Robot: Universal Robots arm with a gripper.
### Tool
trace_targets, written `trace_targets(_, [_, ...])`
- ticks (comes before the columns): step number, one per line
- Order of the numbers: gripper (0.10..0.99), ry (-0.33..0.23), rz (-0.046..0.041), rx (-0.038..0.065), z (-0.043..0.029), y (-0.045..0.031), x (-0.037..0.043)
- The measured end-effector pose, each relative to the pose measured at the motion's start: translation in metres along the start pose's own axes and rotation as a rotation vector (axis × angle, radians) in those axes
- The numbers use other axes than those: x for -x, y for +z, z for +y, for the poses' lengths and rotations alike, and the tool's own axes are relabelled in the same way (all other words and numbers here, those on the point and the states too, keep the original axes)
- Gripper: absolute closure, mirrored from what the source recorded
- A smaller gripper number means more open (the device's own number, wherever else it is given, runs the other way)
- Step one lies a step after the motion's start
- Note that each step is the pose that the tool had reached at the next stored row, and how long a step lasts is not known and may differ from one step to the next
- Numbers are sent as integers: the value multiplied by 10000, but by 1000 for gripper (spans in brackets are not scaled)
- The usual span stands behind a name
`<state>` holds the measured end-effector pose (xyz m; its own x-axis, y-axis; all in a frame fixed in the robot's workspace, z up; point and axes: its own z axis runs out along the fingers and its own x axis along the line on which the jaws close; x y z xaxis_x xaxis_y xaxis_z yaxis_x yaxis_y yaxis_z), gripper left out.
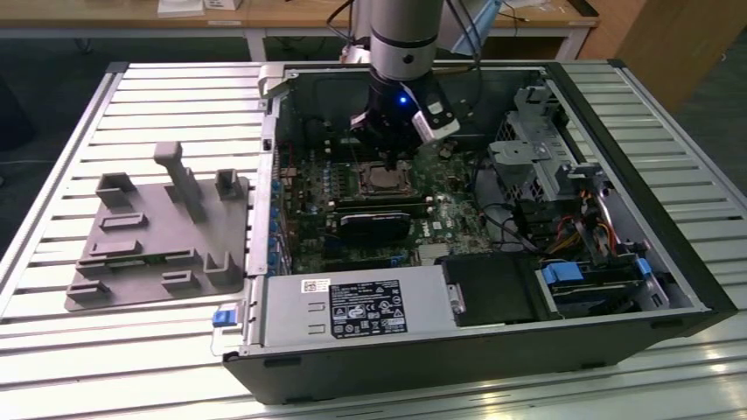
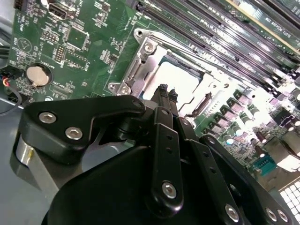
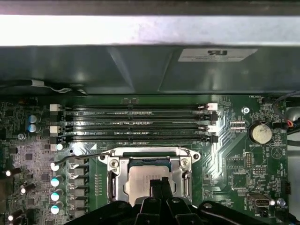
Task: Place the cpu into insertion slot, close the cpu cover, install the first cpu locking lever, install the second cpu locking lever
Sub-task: 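Close the cpu cover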
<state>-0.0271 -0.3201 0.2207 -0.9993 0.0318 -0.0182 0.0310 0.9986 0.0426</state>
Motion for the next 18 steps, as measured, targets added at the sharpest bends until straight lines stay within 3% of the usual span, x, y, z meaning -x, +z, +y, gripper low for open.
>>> trace_targets(18, [984, 197, -9, -3, -23, 55, -76])
